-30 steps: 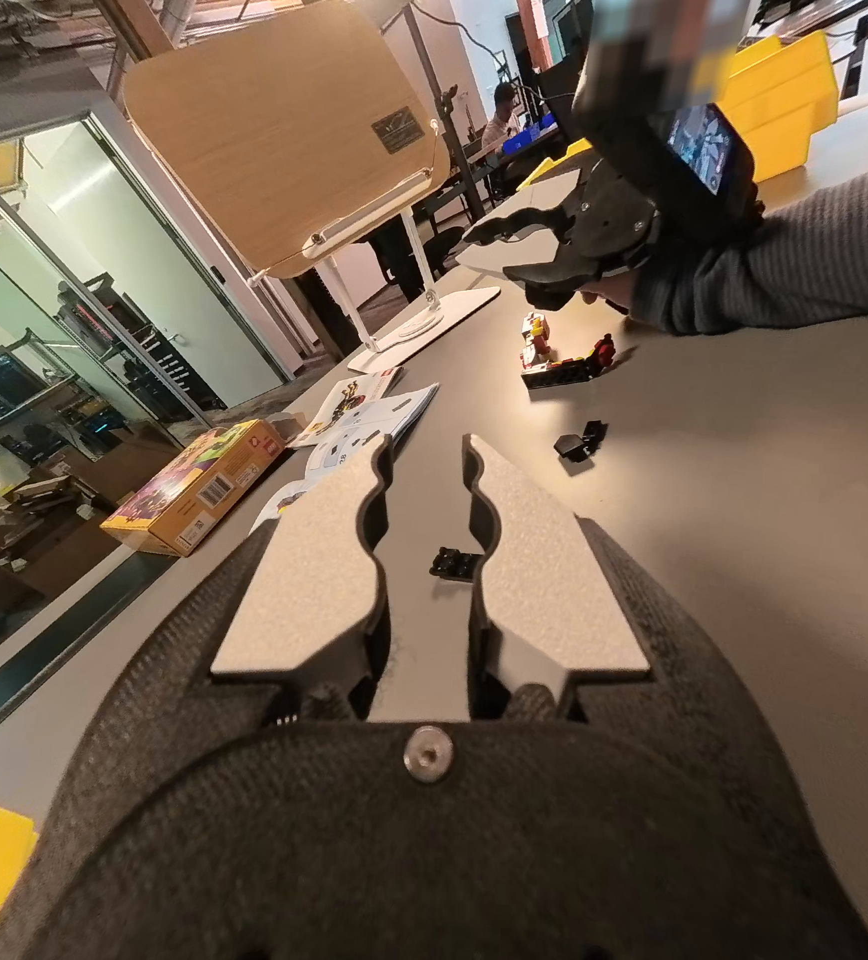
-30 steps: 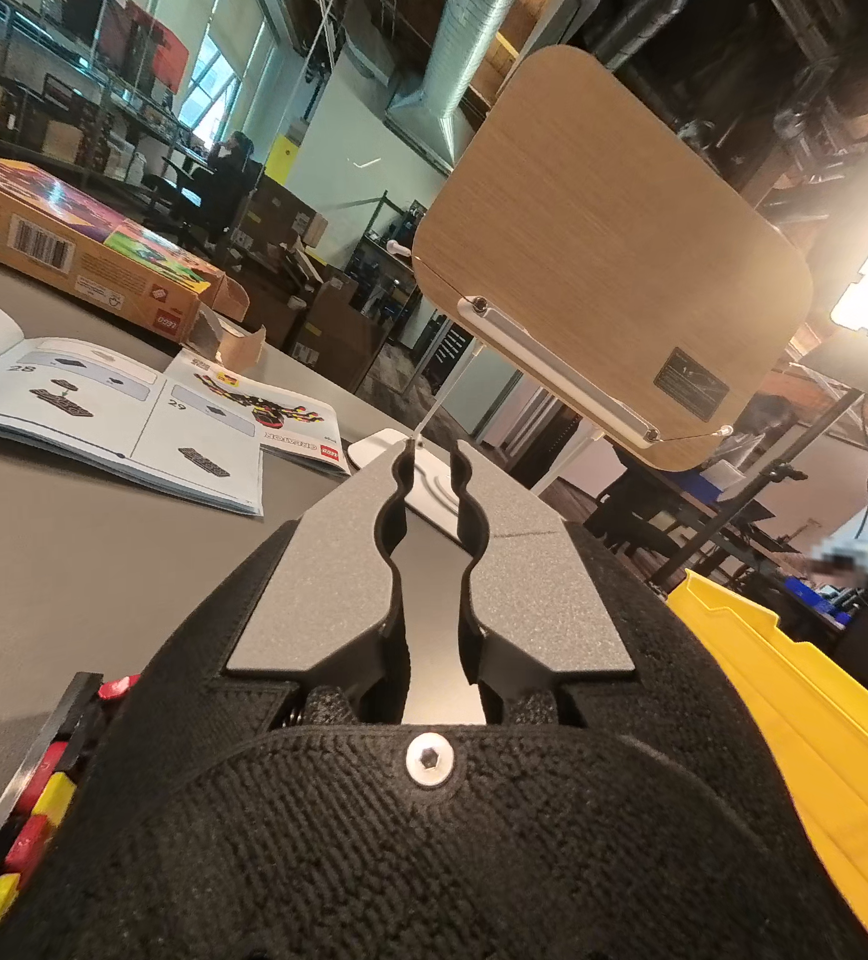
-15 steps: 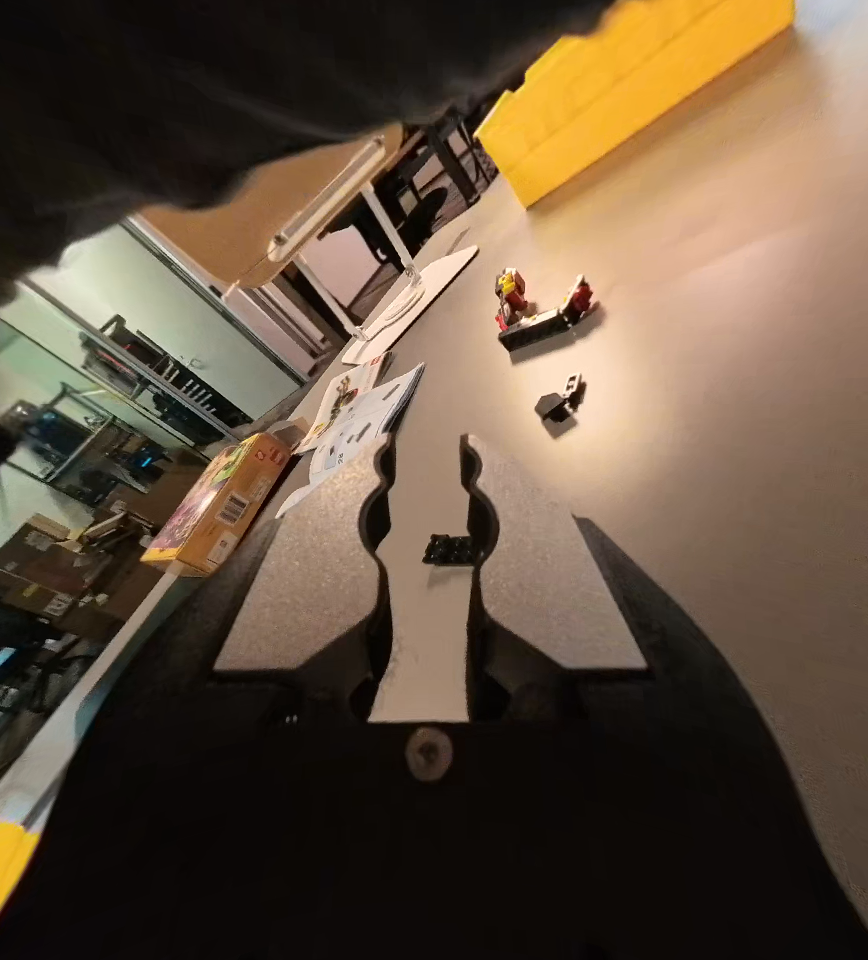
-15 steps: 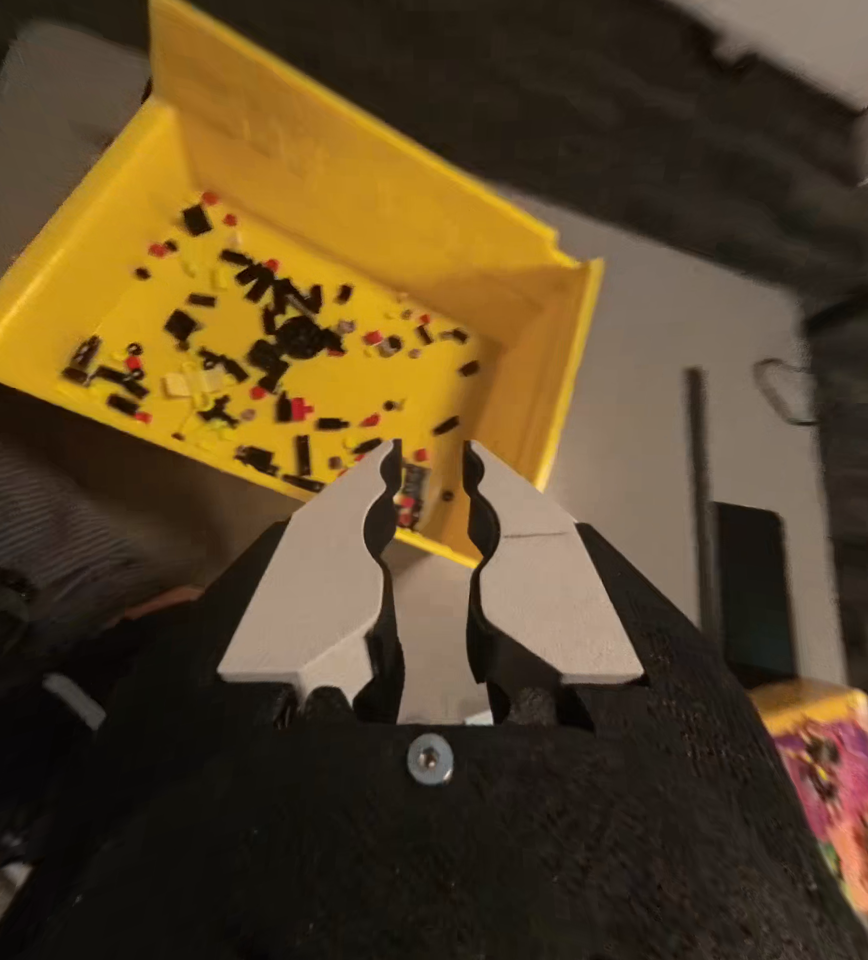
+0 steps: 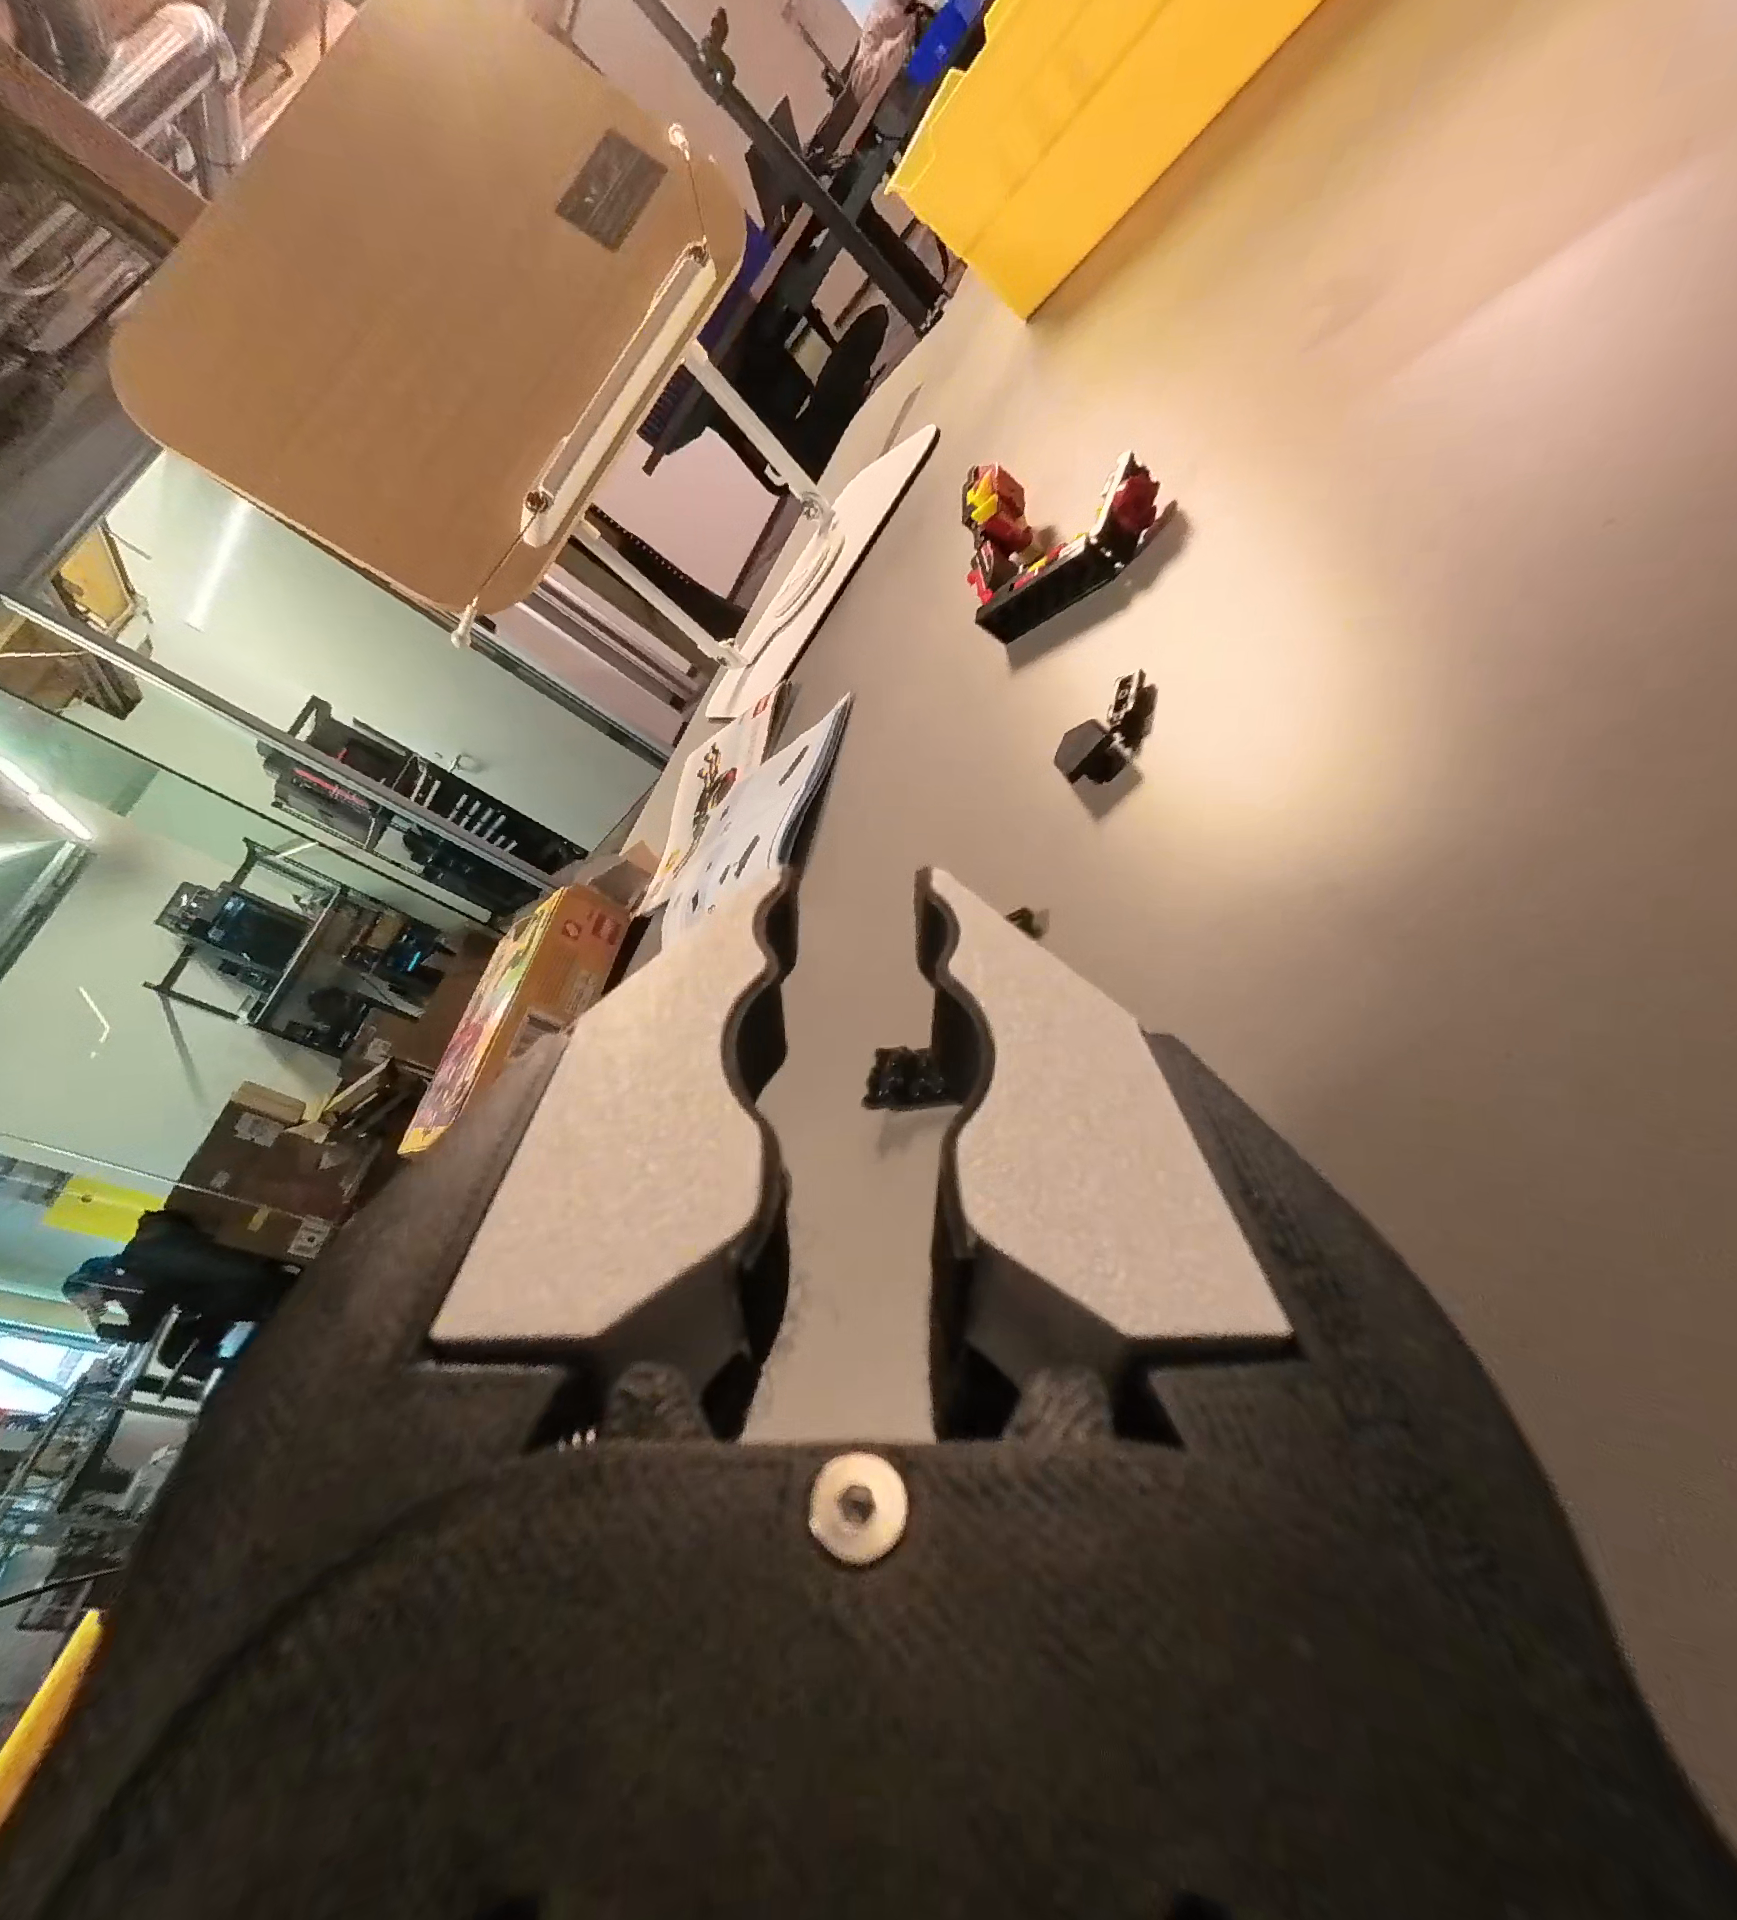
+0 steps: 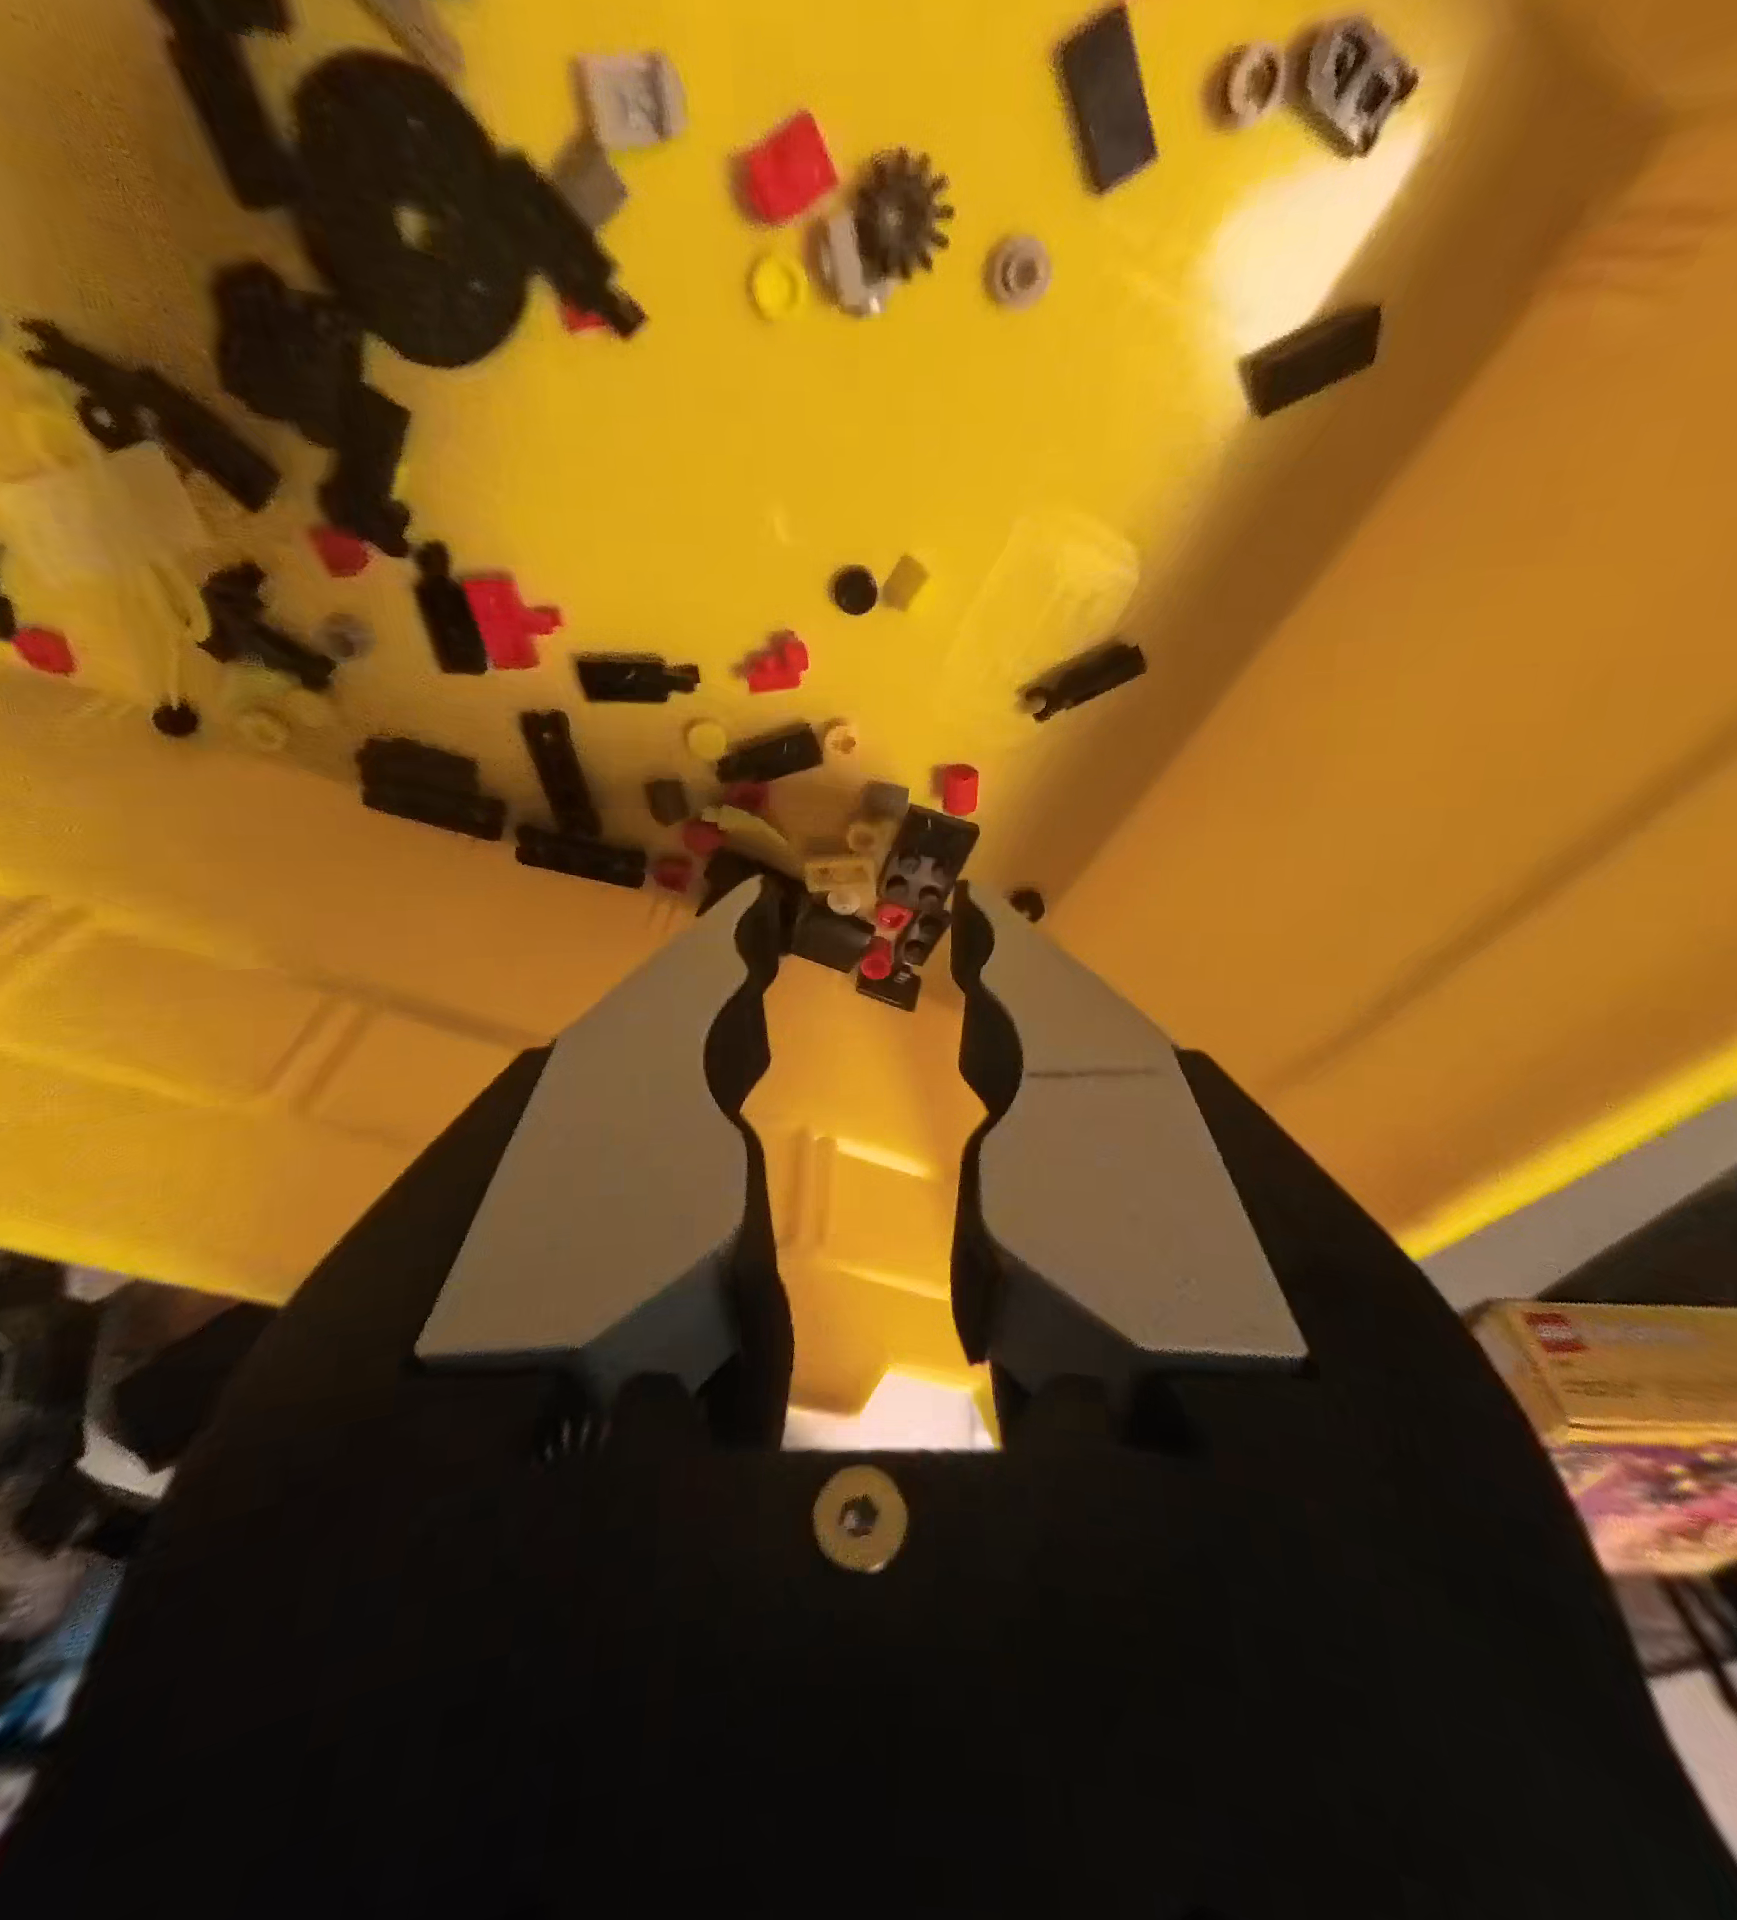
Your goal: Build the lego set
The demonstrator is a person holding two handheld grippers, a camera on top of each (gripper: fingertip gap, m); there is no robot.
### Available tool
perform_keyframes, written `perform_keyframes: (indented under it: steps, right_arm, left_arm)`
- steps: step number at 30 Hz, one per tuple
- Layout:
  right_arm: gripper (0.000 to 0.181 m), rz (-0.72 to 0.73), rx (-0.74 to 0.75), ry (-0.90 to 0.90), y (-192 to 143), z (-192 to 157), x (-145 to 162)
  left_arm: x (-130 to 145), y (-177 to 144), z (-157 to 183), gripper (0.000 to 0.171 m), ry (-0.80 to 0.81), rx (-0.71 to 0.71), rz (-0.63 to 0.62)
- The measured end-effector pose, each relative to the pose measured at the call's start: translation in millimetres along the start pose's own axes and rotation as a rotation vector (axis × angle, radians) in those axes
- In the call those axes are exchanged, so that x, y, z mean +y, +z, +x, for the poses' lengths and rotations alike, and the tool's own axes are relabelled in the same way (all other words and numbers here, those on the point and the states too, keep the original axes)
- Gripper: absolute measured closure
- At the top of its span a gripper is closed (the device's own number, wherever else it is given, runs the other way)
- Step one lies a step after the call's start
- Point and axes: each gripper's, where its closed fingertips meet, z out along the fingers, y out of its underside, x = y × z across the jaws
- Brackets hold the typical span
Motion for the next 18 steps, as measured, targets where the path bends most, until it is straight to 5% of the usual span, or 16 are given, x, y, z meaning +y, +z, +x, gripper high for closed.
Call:
perform_keyframes:
  steps: [5,18]
  right_arm:
    - [0.150,-0.074,-0.054,0.091,7,7,6]
    - [0.155,-0.134,0.097,0.145,20,19,8]
  left_arm:
    - [3,0,-3,0.151,-0.031,-0.001,-0.004]
    - [-2,0,7,0.151,0.020,0.030,0.006]
